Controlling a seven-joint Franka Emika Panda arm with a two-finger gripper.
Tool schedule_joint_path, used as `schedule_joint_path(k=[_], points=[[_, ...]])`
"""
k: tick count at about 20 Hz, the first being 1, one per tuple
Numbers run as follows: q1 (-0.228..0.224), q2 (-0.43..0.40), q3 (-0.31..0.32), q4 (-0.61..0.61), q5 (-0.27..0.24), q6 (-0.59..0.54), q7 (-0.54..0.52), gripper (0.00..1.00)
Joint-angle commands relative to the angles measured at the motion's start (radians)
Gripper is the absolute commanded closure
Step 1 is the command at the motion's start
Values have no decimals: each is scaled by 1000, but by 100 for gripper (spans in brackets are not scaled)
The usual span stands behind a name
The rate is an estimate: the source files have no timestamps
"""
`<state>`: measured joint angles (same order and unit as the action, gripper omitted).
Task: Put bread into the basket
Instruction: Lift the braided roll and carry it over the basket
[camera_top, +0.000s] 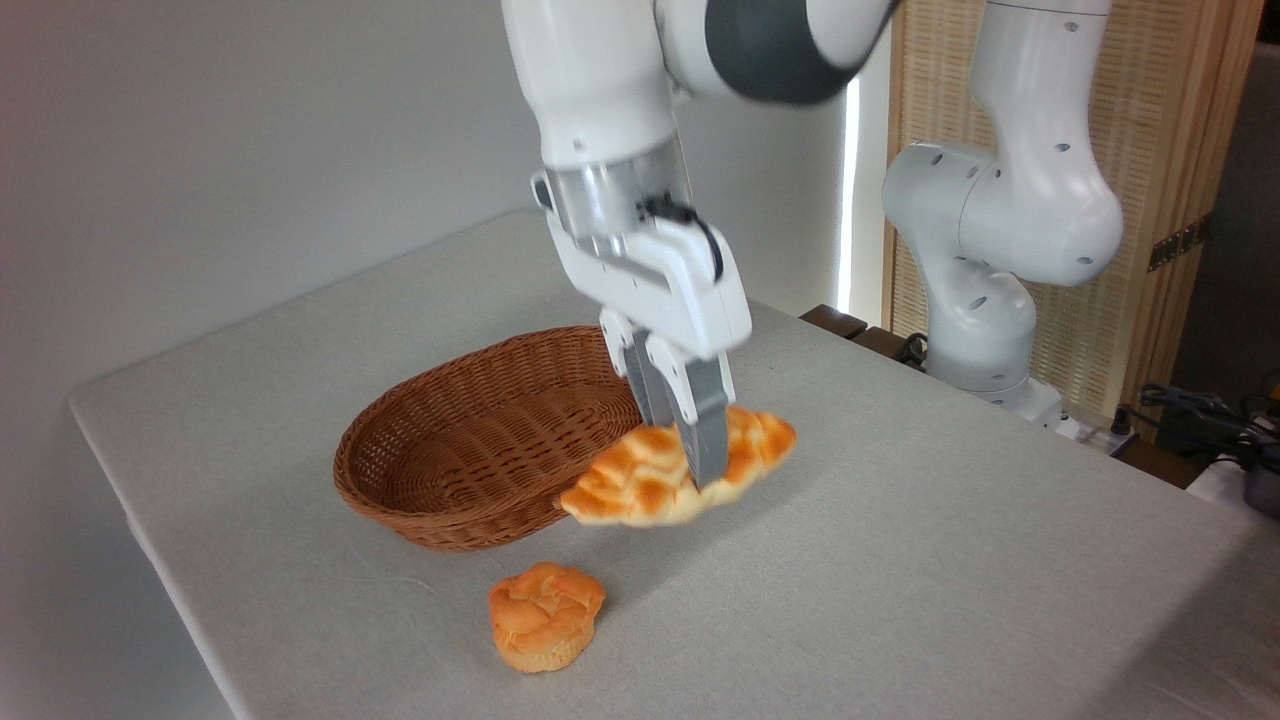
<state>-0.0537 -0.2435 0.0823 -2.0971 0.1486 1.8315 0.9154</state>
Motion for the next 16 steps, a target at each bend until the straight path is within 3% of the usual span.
schedule_joint_path(k=[1, 5, 8, 10, 12, 13, 15, 16], points=[[-8, 49, -28, 127, -159, -71, -67, 58], [-21, 150, -117, 250, -179, -57, -237, 55], [-23, 203, -202, 252, -170, -32, -317, 55], [-38, 254, -260, 250, -144, 0, -346, 44], [-51, 283, -286, 250, -104, 12, -391, 44], [-57, 296, -294, 250, -97, 24, -406, 39], [-60, 311, -295, 249, -87, 49, -429, 0], [-60, 311, -295, 249, -87, 52, -431, 0]])
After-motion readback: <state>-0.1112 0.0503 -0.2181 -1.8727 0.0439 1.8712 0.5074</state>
